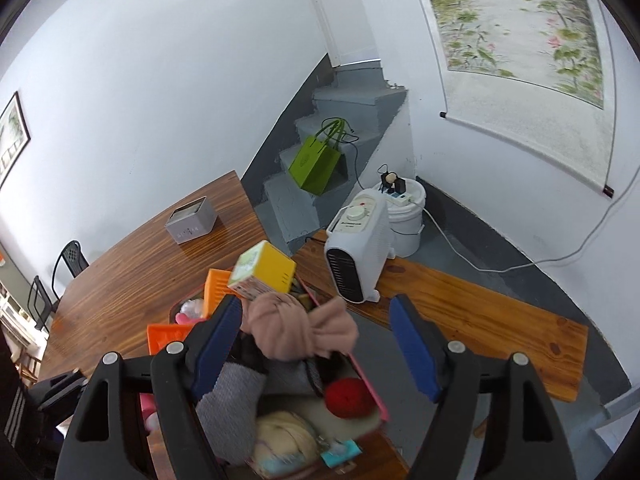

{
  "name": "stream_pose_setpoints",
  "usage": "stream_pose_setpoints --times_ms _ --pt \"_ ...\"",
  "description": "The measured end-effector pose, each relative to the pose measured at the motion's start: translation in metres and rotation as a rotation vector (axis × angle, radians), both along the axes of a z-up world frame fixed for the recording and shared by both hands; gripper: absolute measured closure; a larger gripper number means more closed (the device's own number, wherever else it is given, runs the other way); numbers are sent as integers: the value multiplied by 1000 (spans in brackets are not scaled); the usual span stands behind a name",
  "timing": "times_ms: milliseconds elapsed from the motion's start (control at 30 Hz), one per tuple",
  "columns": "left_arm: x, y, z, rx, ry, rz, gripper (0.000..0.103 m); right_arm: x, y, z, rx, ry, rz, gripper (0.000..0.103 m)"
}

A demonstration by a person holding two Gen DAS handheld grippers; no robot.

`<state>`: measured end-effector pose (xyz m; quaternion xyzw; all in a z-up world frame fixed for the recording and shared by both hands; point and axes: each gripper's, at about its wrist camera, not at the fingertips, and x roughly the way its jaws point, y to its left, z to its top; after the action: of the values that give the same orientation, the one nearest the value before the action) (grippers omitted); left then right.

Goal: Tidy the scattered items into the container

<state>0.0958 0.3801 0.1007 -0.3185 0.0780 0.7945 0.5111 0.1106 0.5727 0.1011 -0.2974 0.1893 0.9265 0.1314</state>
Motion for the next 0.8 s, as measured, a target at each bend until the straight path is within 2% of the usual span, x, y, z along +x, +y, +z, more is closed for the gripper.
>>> stream_pose_setpoints --times_ms 167,400,500,767,800 --pt "0 36 -11 -28 -5 -20 61 26 11 -5 -12 24 -32 24" --pt "-5 56 -29 -80 13 7 59 43 15 -17 -10 28 -44 24" --pt "-8 57 -34 -88 6 32 35 47 16 -24 -28 28 -41 23" --pt "-2 38 -24 -41 -18 31 34 60 18 -32 -56 31 -45 23" --pt "0 32 -21 -32 -18 36 32 63 17 -32 -58 33 -43 23"
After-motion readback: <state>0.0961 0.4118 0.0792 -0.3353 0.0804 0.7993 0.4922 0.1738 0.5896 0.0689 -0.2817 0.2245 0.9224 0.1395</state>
